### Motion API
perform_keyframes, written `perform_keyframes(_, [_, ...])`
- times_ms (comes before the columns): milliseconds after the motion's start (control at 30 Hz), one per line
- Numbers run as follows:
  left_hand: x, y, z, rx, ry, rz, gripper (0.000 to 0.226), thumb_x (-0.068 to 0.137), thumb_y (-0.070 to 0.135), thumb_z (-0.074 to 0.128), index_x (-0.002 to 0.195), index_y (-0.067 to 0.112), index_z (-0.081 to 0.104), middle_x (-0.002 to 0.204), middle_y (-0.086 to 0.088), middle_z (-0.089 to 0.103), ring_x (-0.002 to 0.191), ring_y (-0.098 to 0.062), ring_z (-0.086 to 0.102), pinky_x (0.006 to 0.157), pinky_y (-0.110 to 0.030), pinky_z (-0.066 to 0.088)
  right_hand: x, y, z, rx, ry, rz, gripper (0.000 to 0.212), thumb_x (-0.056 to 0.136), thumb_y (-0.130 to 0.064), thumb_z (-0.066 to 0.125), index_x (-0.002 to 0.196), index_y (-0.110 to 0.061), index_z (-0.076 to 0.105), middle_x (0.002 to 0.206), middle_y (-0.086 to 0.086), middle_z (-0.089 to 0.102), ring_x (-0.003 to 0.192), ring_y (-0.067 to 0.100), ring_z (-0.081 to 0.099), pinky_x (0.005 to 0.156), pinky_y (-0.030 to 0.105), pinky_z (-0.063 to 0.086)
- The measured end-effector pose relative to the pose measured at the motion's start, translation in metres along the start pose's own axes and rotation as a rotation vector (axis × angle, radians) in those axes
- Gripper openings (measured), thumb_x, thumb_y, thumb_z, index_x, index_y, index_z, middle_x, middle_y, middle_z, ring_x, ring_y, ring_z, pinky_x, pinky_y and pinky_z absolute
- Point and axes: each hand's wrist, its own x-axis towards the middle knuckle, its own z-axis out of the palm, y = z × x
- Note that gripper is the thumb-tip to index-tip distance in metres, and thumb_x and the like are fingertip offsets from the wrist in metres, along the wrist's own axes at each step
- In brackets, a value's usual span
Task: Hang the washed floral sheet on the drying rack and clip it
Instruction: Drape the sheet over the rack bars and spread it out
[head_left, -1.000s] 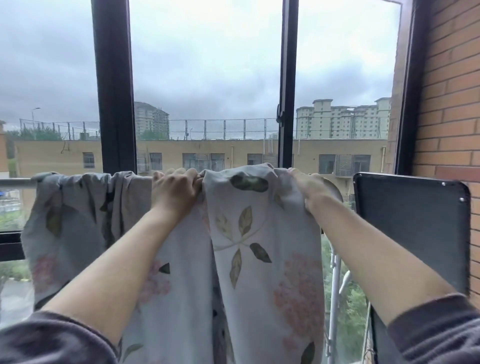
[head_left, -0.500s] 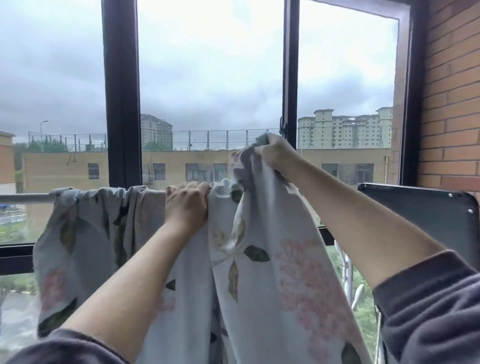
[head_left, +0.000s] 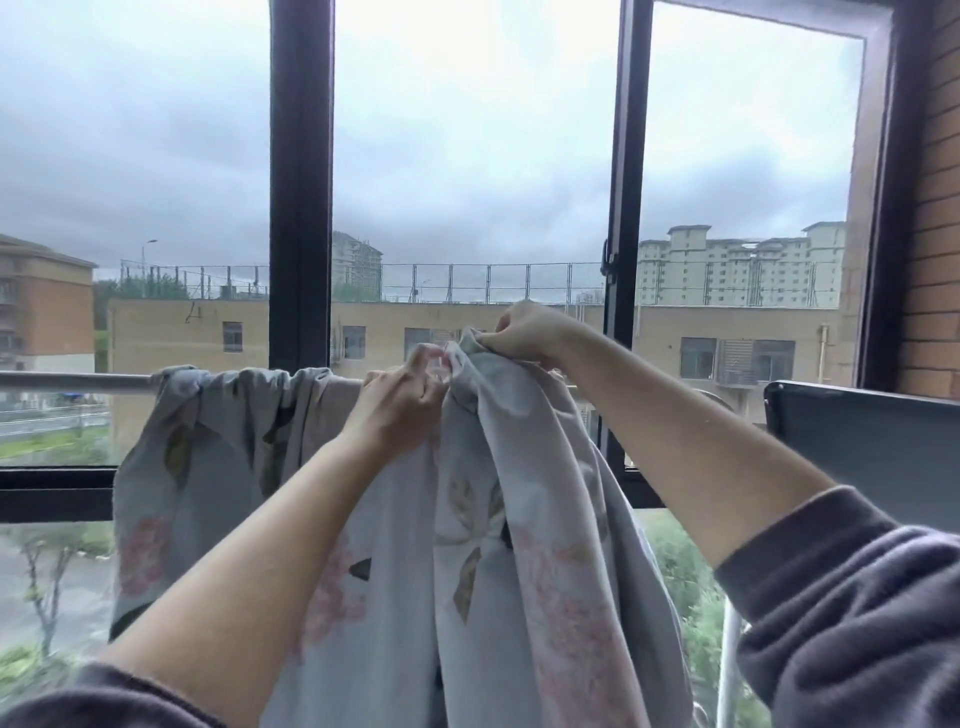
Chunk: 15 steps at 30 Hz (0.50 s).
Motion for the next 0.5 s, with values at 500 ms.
perform_keyframes(500, [0.056,0.018,-0.011,-0.201,-0.347,-0.474,0.054,0.081,0.065,0.054,0.089,0.013,0.065,0.090,-0.004,0.063,0.090,-0.022,0.058,0.081,-0.030,0.044,-0.019,0.049,0.031,0.095,-0.091,-0.136,0.059,0.076,-0.056,0.066,0.129,-0.041,0.048,0.123,-0.004,0.062,0.106,0.015,0.058,0.096,0.036,0.047])
